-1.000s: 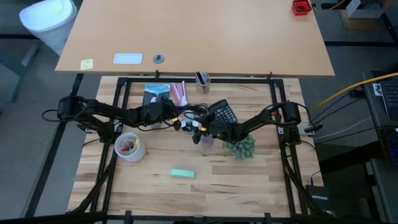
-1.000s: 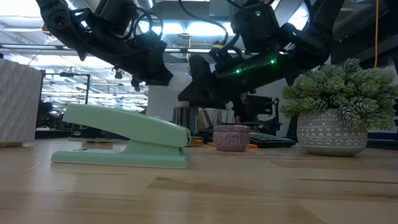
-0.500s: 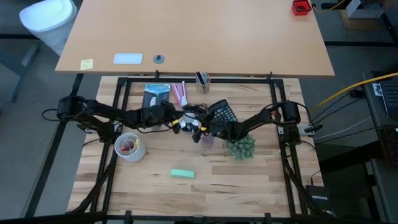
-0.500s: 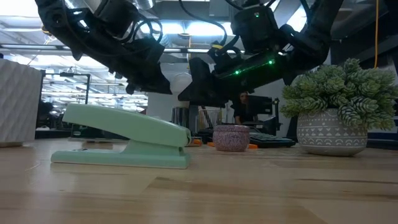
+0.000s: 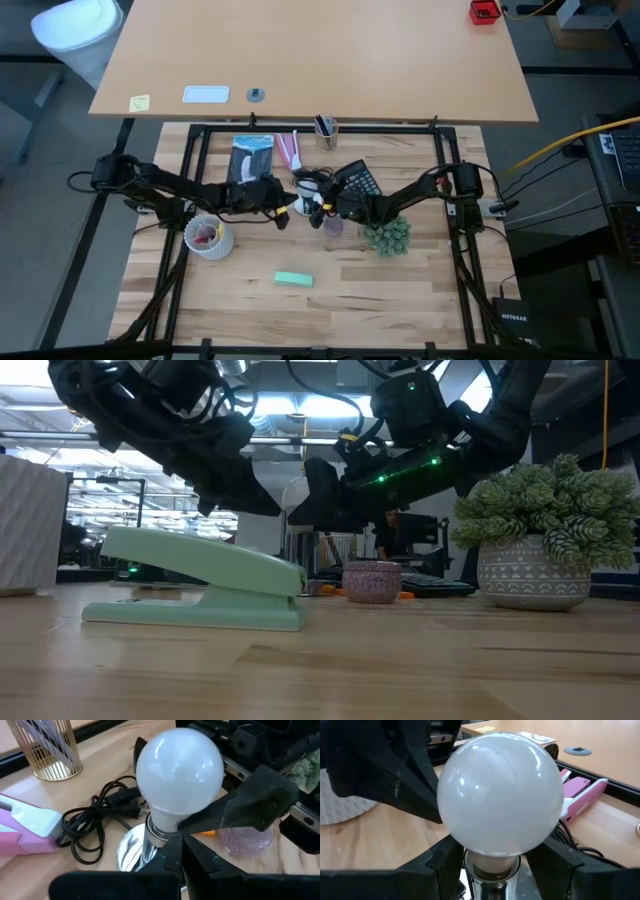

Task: Screw lightbulb
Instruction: Remove the lightbulb from the lamp

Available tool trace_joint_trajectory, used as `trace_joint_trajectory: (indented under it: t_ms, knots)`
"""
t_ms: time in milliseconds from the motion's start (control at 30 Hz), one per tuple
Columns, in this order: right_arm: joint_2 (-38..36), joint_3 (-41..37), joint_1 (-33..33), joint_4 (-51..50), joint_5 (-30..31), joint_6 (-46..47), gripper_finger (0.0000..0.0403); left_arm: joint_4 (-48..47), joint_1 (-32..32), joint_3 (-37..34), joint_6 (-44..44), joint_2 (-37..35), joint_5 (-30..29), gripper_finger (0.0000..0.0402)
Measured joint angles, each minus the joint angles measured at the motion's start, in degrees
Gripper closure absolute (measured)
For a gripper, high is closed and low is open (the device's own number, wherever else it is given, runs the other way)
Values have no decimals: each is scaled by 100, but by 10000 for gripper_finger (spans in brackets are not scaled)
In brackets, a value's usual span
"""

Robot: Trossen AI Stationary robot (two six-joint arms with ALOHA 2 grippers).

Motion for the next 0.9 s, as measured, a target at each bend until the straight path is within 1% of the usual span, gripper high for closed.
trace_joint_trajectory:
  t_ms: [133,200,300,367,467,567,667,700,833,900]
  knots:
    - [0,0,0,-4,-1,0,194,48,-143,0,19,-2,-80,401]
    - [0,0,0,-7,-2,2,194,102,-203,0,49,-4,-341,401]
    - [0,0,2,-35,-5,2,194,148,-257,-2,226,-99,-940,401]
    - [0,0,2,-100,-7,2,194,213,-264,-2,384,-230,-1238,401]
    - [0,0,2,-143,-14,4,194,252,-261,-2,628,-486,-1499,401]
    - [0,0,13,-131,-15,4,194,287,-124,-2,901,-619,-1602,401]
    - [0,0,13,-131,-18,4,194,434,149,-2,1051,-585,-1568,401]
    - [0,0,13,-129,-18,4,194,518,247,-1,1082,-542,-1445,401]
    - [0,0,13,-120,-20,4,194,763,553,-1,1021,-317,-587,401]
    - [0,0,13,-120,-20,4,194,922,617,0,944,-178,-308,401]
